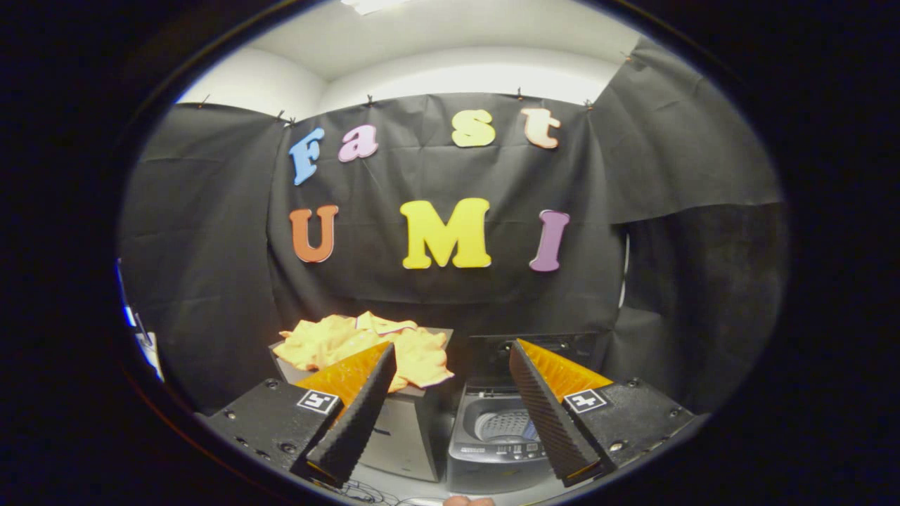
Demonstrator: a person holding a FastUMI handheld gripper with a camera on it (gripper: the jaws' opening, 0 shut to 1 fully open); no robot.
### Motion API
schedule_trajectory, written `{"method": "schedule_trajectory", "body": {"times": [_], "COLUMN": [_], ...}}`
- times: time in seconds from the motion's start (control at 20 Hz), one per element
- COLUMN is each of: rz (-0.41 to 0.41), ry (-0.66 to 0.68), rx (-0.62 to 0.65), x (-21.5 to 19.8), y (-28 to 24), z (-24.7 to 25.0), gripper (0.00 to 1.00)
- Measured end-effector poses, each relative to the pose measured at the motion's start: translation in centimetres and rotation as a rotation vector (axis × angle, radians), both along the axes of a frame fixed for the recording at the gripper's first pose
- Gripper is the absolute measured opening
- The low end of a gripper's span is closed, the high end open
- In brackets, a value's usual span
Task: Put the clothes into the washing machine and then close the washing machine lid.
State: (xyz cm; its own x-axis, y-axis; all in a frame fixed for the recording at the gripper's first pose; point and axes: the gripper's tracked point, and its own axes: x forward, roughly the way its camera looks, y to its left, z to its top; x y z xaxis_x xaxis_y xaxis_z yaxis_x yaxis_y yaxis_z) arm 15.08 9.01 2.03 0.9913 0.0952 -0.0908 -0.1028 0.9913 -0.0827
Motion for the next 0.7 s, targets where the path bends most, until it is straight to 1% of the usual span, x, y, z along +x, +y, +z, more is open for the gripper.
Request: {"method": "schedule_trajectory", "body": {"times": [0.15, 0.3, 0.4, 0.6, 0.7], "rz": [0.084, 0.136, 0.137, 0.132, 0.126], "ry": [0.048, 0.121, 0.188, 0.314, 0.343], "rx": [0.0, 0.012, 0.013, 0.04, 0.003], "x": [5.9, 11.3, 15.1, 20.5, 23.0], "y": [4.4, 9.0, 11.9, 17.1, 19.0], "z": [-0.8, -2.8, -4.5, -7.5, -8.6], "gripper": [1.0, 1.0, 1.0, 1.0, 1.0]}}
